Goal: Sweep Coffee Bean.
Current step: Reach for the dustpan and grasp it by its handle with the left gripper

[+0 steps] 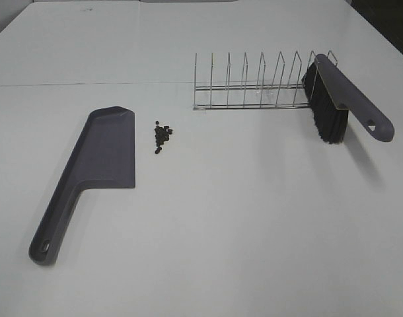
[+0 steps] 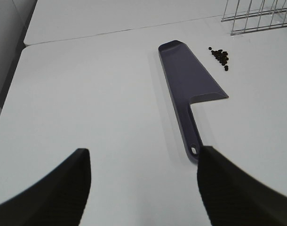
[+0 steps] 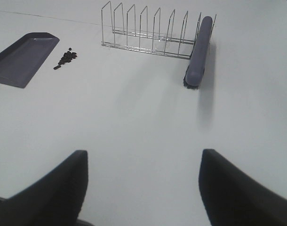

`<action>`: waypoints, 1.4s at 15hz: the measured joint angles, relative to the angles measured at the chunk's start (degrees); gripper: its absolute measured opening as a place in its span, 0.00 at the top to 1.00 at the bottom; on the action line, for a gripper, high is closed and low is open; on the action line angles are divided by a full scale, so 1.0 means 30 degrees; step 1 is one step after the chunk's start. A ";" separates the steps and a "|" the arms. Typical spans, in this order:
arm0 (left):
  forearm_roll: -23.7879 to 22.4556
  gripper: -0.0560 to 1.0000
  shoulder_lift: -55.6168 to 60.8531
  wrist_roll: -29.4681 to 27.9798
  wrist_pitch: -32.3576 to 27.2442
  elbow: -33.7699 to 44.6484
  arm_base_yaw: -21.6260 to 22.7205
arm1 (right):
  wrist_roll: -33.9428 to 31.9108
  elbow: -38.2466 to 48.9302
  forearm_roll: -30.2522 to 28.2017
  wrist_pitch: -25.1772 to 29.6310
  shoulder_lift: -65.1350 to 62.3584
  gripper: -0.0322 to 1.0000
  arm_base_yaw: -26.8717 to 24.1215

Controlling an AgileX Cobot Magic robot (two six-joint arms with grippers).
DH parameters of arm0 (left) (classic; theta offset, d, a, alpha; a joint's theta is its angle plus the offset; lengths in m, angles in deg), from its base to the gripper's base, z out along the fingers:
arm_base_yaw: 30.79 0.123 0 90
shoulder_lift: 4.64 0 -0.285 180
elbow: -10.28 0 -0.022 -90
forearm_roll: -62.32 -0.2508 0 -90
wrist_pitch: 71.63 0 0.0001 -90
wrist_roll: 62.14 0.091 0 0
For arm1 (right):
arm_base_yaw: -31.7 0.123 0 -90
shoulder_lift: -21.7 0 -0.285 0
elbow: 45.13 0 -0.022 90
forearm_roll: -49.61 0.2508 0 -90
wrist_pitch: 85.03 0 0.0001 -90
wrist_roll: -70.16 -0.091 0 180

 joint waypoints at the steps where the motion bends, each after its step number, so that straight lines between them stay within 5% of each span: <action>1: 0.0000 0.38 0.0000 0.0000 0.0000 0.0000 0.0000 | 0.0000 0.0000 0.0000 0.0000 0.0000 0.43 0.0000; 21: 0.0000 0.38 0.0000 0.0000 0.0000 0.0000 0.0000 | 0.0000 0.0000 0.0000 0.0000 0.0000 0.43 0.0000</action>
